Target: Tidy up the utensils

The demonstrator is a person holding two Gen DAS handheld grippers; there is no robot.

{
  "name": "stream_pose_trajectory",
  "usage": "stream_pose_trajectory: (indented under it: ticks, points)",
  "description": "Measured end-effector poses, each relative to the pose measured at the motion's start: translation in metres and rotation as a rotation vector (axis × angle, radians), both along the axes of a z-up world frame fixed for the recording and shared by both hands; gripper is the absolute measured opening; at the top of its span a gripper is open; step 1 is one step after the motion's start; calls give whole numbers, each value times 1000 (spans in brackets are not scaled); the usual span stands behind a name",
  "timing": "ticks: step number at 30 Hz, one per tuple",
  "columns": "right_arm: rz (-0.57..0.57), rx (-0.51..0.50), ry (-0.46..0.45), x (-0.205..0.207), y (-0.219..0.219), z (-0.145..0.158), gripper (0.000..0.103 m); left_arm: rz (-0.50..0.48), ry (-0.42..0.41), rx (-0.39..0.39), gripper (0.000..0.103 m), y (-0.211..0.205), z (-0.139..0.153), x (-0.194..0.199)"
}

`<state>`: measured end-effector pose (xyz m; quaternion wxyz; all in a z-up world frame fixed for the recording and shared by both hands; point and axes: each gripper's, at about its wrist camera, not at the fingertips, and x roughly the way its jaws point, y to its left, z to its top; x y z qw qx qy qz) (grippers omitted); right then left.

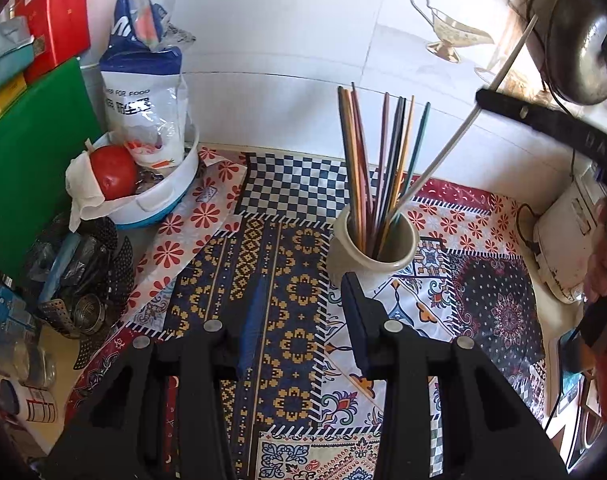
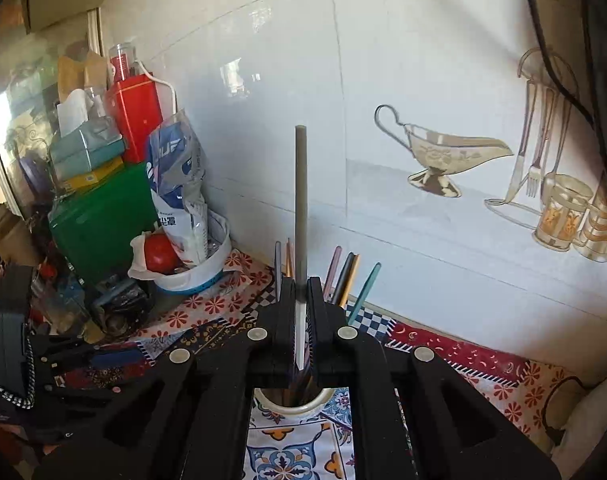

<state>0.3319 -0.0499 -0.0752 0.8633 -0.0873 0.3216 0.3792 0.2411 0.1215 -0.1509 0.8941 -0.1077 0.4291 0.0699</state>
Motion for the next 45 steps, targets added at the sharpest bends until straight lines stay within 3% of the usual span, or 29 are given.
stream_pose_trajectory:
  ticks: [10,19,24,31,39,45]
  points:
    - [17,-125,180,5,21,-75,5,14,21,13,38,3,-6,0]
    - [-36,-146,242,2,9,-74,10,-22,-27,49,38,-18,15,-3]
    - [-50,-127,183,-21,-8,-50,17,-58,-92,91,38,-39,41,-11]
    - [-65,-34,50,-72,-39,14,24,-94,-230,128,41,-66,88,-38]
    - [-119,137,-121,-136,-77,88,30,-107,-443,162,46,-81,150,-90]
    - [-176,241,-252,-184,-99,127,36,-98,-607,203,53,-84,189,-138]
